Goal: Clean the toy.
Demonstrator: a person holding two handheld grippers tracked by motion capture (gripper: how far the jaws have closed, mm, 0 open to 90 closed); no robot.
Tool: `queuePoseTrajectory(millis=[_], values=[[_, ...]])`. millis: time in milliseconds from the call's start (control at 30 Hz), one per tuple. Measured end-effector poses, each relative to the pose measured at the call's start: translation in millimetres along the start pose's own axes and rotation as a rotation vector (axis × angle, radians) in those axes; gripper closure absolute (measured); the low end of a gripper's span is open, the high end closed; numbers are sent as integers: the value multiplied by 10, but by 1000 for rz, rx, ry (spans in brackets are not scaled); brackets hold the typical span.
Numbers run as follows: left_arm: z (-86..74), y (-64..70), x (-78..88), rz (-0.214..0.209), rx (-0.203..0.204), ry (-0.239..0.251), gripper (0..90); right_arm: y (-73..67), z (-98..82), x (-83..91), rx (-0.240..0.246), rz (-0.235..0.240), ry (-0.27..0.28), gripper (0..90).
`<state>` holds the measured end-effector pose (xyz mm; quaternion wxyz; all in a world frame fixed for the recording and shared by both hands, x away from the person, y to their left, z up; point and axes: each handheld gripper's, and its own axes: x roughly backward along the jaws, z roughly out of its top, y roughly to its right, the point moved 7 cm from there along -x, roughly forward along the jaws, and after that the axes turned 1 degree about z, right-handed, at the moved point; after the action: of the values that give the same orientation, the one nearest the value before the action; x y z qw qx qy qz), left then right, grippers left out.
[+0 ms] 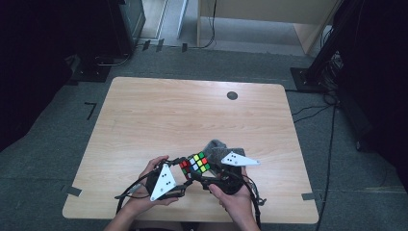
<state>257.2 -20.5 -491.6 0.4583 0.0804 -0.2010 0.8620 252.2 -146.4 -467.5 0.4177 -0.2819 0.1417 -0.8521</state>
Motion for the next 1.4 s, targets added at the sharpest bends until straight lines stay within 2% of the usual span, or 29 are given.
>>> queuePoseTrajectory(millis=[100, 167, 233, 300, 367, 400, 433, 500, 600, 700, 767, 833, 933, 967, 1033, 1100, 1167, 1200, 1267, 1333, 1400], values=[[10, -35, 17, -14, 32, 3, 330, 9, 44, 16, 16, 51, 1, 312], [-10, -93, 29, -8, 63, -5, 330, 36, 96, 75, 31, 53, 27, 276], [-25, -157, 56, -6, 99, 1, 330, 86, 152, 152, 30, 51, 66, 284], [-32, -225, 85, 2, 135, 5, 330, 193, 193, 229, 39, -1, 98, 298], [-38, -280, 106, 15, 156, 6, 329, 361, 191, 277, 84, -103, 105, 316], [-43, -314, 118, 21, 180, 6, 330, 431, 171, 286, 98, -150, 94, 321], [-49, -338, 124, 23, 199, 7, 329, 551, 124, 290, 125, -218, 71, 329], [-65, -370, 127, 23, 228, 4, 329, 712, 26, 263, 156, -284, 27, 343], [-89, -397, 113, 28, 255, -12, 329, 886, -134, 166, 181, -332, -52, 343], [-118, -443, 85, 64, 286, -51, 329, 1011, -289, 75, 223, -402, -126, 375], [-135, -468, 82, 68, 309, -62, 329, 1079, -379, 26, 245, -439, -176, 400], [-146, -488, 86, 64, 328, -62, 329, 1139, -468, -22, 254, -454, -223, 385], [-143, -499, 107, 47, 355, -47, 328, 1155, -515, -53, 314, -480, -233, 386], [-140, -497, 112, 41, 357, -46, 328, 1152, -515, -53, 313, -489, -229, 425], [-129, -483, 115, 31, 357, -42, 328, 1171, -505, -21, 329, -533, -215, 598], [-115, -461, 112, 18, 352, -40, 328, 1188, -494, 10, 328, -540, -212, 680], [-106, -435, 104, 12, 337, -42, 328, 1176, -461, 49, 273, -518, -191, 715], [-105, -423, 97, 10, 327, -46, 327, 1146, -429, 71, 238, -490, -164, 723], [-108, -391, 79, 1, 311, -52, 327, 1025, -324, 123, 180, -407, -82, 725], [-103, -348, 66, -29, 300, -49, 328, 861, -187, 172, 169, -332, 4, 724], [-81, -311, 58, -50, 303, -40, 328, 726, -84, 204, 167, -303, 59, 724]])
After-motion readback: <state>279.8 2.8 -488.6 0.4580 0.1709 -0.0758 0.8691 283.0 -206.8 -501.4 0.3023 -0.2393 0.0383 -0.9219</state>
